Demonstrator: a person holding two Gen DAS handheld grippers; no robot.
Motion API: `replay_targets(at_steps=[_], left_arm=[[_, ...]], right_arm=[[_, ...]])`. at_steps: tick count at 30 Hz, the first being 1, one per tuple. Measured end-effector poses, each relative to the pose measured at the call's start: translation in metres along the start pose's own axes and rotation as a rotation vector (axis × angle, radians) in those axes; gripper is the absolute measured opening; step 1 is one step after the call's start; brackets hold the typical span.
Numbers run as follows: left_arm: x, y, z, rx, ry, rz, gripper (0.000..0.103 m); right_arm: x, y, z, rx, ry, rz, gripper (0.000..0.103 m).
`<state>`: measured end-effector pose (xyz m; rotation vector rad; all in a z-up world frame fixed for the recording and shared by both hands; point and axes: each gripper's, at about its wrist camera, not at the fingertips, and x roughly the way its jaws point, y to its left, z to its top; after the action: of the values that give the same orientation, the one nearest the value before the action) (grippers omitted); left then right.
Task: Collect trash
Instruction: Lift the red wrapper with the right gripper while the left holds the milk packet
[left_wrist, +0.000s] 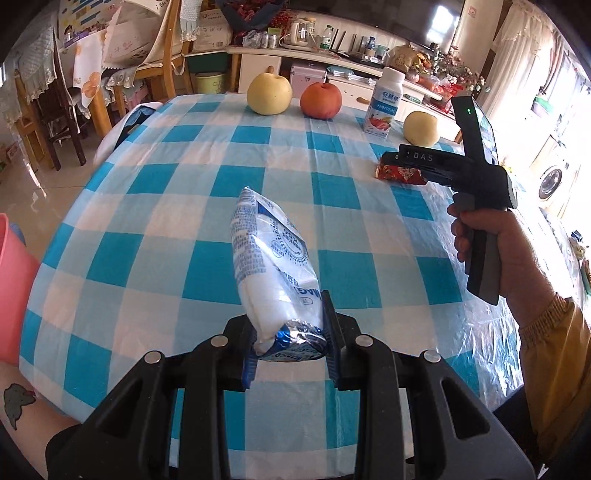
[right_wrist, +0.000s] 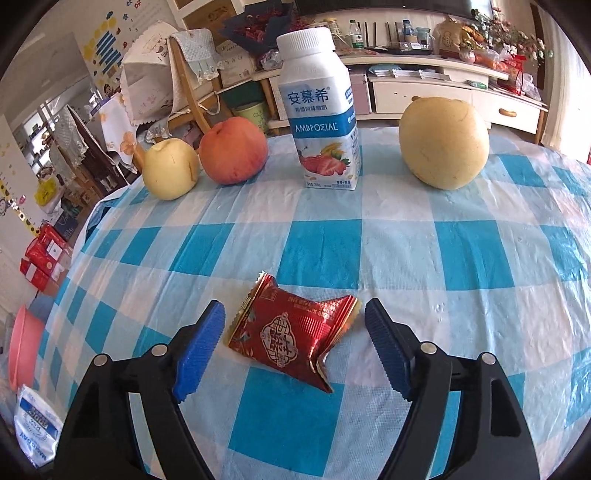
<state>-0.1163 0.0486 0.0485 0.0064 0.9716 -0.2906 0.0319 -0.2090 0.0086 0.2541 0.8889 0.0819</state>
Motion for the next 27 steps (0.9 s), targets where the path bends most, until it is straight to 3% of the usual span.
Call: replay_targets(at_steps=[3,9,15,27], left_arm=[[-0.003,0.006,-0.002,-0.015,0.001,0.003,0.031],[-0.008,0.009,-0.003,-0.012,-0.011,-0.004,0.031],[-0.017,0.014,-0.006,-0.006,-0.041,-0.019,0.031],[-0.037,0.037,-0.015,-0.001,-0.104,-0.053,0.031]], right_arm=[[0.001,0.004,0.0,-0.034,-0.004,-0.021,0.052],[-0.005,0.011,-0.002,-0.064,-0.017,0.012,0.032],[-0.018,0.021,-0.012,-0.076,-0.041,0.044,0.026],[-0.062,0.056,-0.039,-0.087,-0.132,0.044,0.025]])
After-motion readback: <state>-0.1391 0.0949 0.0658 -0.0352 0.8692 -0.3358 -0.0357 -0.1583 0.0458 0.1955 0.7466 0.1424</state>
